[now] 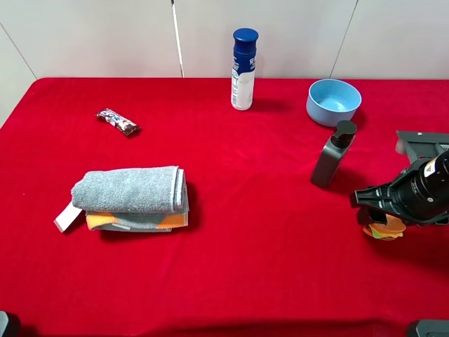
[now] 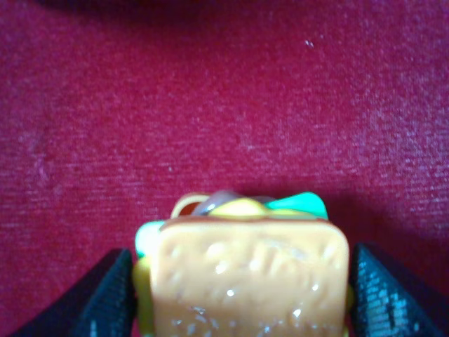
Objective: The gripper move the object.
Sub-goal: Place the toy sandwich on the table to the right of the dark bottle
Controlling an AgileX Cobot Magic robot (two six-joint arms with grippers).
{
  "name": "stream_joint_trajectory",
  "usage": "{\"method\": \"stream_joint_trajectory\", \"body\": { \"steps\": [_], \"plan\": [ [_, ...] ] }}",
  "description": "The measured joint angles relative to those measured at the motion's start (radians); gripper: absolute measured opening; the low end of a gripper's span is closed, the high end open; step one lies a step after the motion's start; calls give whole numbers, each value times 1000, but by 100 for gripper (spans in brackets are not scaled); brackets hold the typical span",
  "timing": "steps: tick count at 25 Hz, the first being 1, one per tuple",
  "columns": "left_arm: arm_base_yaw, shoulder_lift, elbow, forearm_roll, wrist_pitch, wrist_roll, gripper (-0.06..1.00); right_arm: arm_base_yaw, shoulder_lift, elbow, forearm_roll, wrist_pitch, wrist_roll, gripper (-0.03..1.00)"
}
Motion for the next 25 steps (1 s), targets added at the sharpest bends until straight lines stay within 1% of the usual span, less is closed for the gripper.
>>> {"method": "stream_joint_trajectory", "body": {
  "steps": [11, 25],
  "plan": [
    [0, 0, 0, 0, 0, 0, 90, 0, 65, 43, -13, -122, 0, 47],
    [0, 0, 0, 0, 0, 0, 90, 0, 65, 43, -20, -135, -2, 47]
  ]
}}
